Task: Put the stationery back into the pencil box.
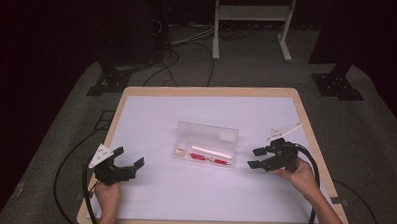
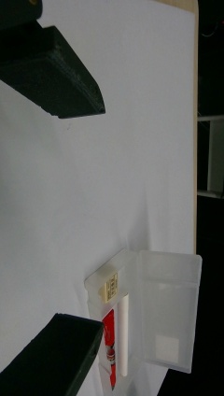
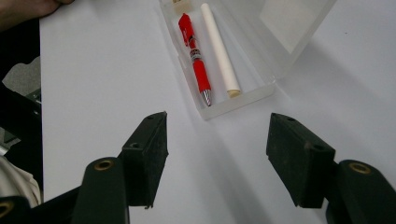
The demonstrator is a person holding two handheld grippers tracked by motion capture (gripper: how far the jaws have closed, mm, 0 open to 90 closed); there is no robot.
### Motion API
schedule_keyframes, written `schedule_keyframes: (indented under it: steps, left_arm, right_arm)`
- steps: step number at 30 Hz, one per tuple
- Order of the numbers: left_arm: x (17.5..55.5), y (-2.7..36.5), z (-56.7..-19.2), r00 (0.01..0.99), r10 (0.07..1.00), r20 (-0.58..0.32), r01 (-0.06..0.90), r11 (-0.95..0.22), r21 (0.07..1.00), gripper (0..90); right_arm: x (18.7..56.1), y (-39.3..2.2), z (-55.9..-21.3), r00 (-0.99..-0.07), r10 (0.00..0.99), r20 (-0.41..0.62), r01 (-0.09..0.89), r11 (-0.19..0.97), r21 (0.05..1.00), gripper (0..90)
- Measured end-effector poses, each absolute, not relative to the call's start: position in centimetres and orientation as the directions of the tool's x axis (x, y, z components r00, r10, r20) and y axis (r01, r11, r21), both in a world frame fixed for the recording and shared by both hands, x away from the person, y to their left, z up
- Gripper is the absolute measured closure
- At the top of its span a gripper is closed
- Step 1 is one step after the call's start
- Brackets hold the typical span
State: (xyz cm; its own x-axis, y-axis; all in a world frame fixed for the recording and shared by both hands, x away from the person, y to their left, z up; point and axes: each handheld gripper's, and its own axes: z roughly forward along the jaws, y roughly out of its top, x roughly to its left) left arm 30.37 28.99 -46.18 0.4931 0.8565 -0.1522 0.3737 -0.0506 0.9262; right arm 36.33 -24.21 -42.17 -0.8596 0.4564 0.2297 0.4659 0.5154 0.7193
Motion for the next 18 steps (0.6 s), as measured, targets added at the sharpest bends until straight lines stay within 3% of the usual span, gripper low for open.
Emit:
schedule_keyframes:
  steps: [18]
  left_arm:
    - [30.4, 29.0, -46.2, 0.491, 0.858, -0.151, 0.375, -0.052, 0.925, 0.0]
  right_arm:
    - [35.4, -26.8, -42.9, -0.837, 0.493, 0.238, 0.497, 0.502, 0.707, 36.4]
